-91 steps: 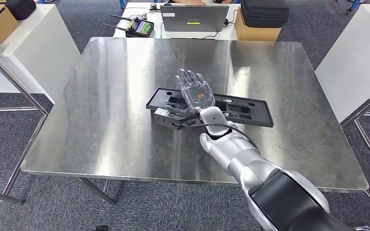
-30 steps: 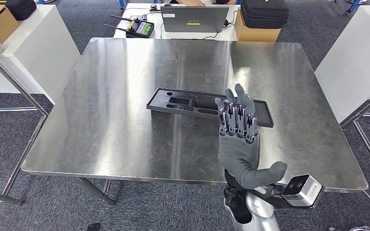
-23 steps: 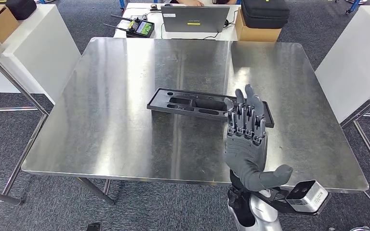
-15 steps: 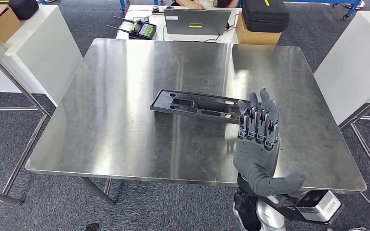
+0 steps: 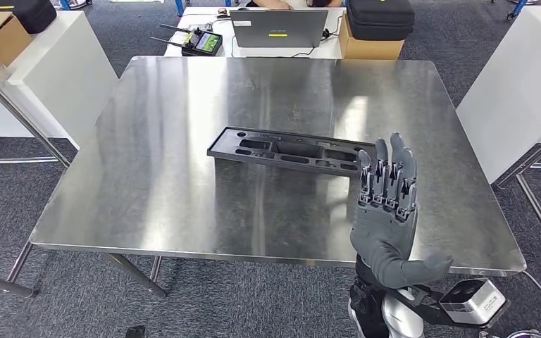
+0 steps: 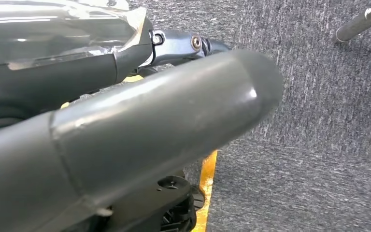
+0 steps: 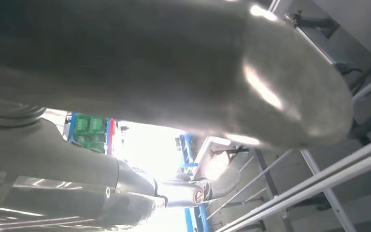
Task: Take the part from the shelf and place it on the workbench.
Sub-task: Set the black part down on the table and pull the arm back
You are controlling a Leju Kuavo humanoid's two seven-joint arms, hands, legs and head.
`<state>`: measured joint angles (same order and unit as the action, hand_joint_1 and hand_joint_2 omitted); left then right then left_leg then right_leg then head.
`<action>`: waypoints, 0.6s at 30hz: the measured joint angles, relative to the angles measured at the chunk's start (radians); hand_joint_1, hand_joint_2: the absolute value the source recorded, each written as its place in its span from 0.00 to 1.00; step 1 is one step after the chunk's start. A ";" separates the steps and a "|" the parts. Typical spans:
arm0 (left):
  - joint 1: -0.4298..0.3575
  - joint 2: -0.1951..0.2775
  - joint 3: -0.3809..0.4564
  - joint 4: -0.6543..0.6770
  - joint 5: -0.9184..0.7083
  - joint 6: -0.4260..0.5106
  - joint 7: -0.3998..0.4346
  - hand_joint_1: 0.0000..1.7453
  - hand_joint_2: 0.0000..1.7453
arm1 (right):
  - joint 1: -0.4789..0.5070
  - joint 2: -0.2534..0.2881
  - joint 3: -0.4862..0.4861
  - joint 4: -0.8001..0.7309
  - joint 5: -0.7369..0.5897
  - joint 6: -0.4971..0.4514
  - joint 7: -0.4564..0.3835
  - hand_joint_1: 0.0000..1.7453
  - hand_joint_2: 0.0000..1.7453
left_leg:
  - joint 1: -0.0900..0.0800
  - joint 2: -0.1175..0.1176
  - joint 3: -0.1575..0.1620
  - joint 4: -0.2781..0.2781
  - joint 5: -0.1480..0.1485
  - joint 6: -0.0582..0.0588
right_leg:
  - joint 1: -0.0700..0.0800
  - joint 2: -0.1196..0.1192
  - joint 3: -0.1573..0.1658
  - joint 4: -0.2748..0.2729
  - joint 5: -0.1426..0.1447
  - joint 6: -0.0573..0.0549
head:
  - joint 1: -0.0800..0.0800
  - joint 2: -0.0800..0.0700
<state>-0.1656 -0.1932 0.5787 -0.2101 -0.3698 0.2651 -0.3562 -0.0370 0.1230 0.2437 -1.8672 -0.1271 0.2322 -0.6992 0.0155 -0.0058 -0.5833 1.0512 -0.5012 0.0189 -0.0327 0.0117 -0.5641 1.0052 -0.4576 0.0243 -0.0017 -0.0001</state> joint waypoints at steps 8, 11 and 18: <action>0.004 0.004 0.002 -0.001 0.016 0.001 0.000 0.00 0.00 | -0.008 0.002 0.000 0.013 -0.003 0.004 0.000 0.00 0.00 | 0.001 0.002 0.005 0.058 -0.028 0.008 | 0.013 -0.006 -0.021 0.000 0.018 -0.017 | -0.002 0.000; 0.003 0.006 0.002 -0.003 0.018 0.001 0.000 0.00 0.00 | -0.016 0.002 0.000 0.016 -0.003 0.004 0.000 0.00 0.00 | -0.010 0.002 0.054 -0.041 -0.003 0.019 | 0.017 -0.008 -0.024 0.000 0.027 -0.003 | -0.001 0.000; 0.004 0.006 0.003 -0.003 0.021 0.006 -0.001 0.00 0.00 | -0.024 0.000 0.000 0.027 -0.004 0.004 0.000 0.00 0.00 | -0.014 0.008 0.024 -0.065 0.051 0.053 | 0.017 -0.010 -0.125 0.208 -0.090 -0.001 | 0.005 0.000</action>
<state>-0.1615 -0.1874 0.5814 -0.2132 -0.3487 0.2707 -0.3575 -0.0612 0.1234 0.2438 -1.8400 -0.1308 0.2361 -0.6992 0.0014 0.0022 -0.5598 0.9862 -0.4498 0.0724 -0.0157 0.0019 -0.6891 1.2128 -0.5472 0.0238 0.0029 -0.0002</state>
